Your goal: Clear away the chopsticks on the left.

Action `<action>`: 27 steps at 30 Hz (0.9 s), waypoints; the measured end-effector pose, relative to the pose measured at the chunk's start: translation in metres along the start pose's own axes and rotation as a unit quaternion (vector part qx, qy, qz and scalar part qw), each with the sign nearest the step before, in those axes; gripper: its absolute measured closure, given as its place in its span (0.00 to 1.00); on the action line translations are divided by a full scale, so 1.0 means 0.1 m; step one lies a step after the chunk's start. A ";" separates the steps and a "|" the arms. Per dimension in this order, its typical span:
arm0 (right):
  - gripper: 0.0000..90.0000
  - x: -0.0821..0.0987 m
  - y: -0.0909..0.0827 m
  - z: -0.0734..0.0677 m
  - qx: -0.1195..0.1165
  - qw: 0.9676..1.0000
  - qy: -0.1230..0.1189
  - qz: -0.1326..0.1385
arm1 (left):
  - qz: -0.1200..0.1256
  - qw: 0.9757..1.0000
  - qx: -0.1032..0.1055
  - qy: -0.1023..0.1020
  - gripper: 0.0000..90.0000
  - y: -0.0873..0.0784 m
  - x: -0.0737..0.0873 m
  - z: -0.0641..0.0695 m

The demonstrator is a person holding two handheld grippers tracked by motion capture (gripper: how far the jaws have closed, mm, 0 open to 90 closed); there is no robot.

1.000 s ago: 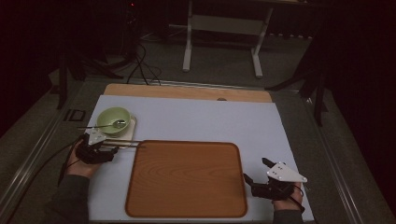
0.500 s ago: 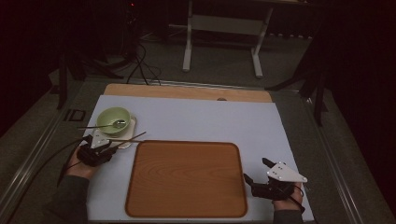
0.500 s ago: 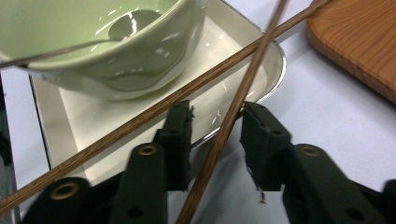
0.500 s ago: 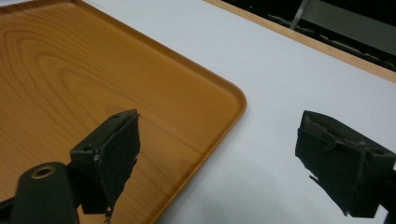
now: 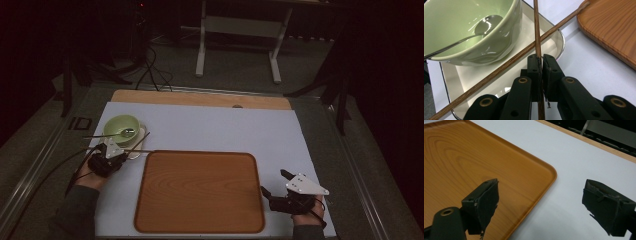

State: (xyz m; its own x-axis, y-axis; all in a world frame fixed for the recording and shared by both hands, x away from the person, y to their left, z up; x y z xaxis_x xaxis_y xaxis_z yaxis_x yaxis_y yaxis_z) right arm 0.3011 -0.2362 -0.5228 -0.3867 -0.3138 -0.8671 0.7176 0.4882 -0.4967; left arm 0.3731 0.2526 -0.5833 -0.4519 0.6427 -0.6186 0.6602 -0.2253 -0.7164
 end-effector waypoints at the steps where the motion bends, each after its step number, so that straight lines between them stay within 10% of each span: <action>1: 0.15 0.00 0.00 0.00 0.000 1.000 0.000 0.000 | -0.001 1.000 0.001 0.000 0.95 0.00 -0.01 0.01; 27: 0.15 -0.01 -0.01 0.01 0.002 1.000 0.001 0.004 | 0.082 0.995 0.052 -0.038 0.95 -0.38 -0.53 0.39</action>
State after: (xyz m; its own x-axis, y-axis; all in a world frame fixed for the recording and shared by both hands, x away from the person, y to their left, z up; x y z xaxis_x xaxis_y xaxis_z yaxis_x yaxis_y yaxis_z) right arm 0.3010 -0.2371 -0.5212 -0.3817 -0.3075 -0.8716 0.7233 0.4877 -0.4888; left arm 0.3485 0.1990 -0.5359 -0.3902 0.5346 -0.7496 0.6645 -0.4000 -0.6312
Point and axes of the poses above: each handheld gripper's, and its own axes: y roughly forward along the jaws, x roughly out of its underside, z roughly to its right, the point moved 9 cm from there along y, roughly forward along the jaws, and after that the axes turned 7 degrees about y, right-handed, at the moved point
